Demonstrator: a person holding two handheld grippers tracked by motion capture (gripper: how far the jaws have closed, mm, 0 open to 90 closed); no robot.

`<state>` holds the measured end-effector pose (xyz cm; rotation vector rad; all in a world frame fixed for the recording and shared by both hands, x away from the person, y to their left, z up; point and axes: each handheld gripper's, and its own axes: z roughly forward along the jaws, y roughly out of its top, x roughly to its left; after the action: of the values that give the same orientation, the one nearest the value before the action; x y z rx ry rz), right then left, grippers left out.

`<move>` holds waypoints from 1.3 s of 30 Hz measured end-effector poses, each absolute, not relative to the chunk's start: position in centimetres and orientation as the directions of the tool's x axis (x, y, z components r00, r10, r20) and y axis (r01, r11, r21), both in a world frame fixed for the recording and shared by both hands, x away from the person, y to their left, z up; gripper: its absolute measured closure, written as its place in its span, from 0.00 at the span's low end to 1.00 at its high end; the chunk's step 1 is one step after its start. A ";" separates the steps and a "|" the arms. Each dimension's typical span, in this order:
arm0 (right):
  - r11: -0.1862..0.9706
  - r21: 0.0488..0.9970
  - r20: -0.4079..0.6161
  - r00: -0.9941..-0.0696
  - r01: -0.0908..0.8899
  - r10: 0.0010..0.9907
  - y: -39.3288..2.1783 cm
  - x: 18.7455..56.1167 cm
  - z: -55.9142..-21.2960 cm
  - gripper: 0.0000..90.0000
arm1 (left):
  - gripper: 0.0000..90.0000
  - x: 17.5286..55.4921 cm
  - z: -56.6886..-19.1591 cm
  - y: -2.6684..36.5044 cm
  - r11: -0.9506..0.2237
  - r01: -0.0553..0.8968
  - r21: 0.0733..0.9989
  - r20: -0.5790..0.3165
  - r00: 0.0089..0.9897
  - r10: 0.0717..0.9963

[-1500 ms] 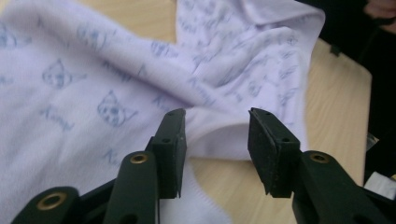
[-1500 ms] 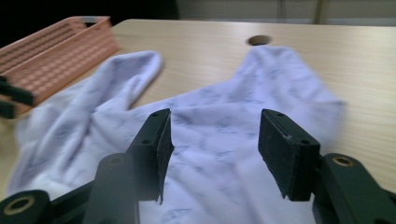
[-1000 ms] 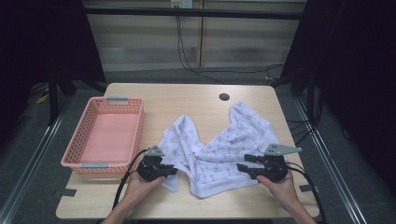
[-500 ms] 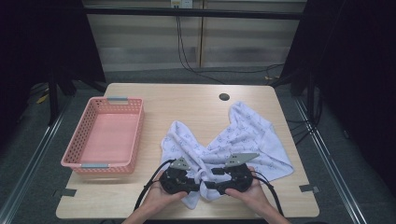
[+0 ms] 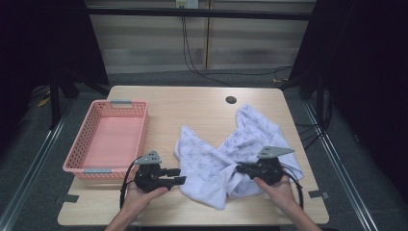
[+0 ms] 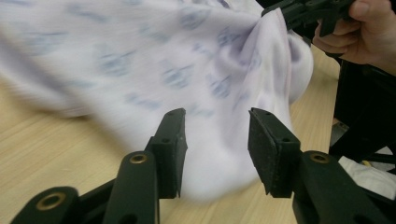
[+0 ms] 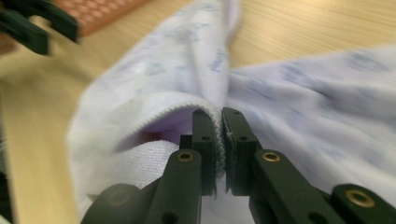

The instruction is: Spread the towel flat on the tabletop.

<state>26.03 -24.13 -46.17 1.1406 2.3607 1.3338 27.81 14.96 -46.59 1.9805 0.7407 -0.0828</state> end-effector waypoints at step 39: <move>0.527 0.700 0.120 -0.807 0.482 0.578 -22.8 22.5 -49.9 0.66 | 0.99 33.6 -49.8 10.7 -0.409 0.563 0.719 -0.319 0.789 0.525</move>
<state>22.54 -22.76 -49.86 0.9182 2.6332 1.1460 33.56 10.70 -49.80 2.0871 0.8065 -0.0530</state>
